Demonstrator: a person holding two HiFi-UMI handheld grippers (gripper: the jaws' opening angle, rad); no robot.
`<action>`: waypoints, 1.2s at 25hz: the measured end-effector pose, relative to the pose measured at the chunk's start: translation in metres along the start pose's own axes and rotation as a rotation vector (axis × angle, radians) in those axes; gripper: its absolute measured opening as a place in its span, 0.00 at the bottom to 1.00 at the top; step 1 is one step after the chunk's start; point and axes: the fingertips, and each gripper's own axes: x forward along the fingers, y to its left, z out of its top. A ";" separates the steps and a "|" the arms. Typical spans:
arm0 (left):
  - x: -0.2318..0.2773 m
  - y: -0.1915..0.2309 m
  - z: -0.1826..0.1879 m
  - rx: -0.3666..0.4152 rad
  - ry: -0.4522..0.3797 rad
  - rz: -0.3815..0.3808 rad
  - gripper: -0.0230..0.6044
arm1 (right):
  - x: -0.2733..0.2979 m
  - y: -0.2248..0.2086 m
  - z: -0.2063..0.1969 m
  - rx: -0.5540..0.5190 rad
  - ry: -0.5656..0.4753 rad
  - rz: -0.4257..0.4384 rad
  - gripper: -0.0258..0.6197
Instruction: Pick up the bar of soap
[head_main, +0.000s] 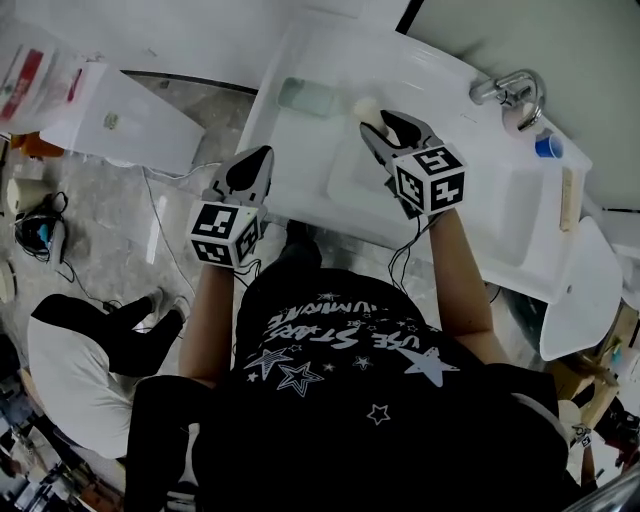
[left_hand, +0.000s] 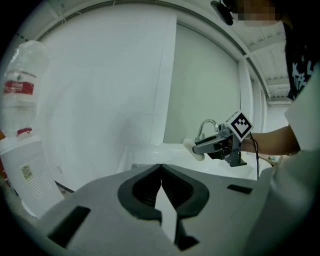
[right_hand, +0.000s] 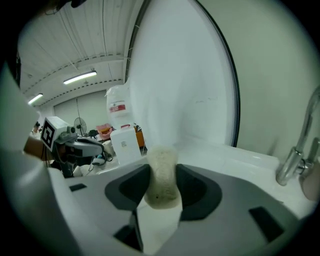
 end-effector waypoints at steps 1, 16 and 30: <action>-0.001 -0.007 -0.001 0.003 -0.001 -0.001 0.05 | -0.008 -0.001 -0.003 0.010 -0.007 -0.004 0.32; -0.044 -0.106 -0.027 0.017 -0.018 -0.004 0.05 | -0.118 0.018 -0.052 0.015 -0.059 -0.017 0.31; -0.085 -0.172 -0.051 0.029 -0.020 0.000 0.05 | -0.184 0.046 -0.093 0.016 -0.073 -0.004 0.31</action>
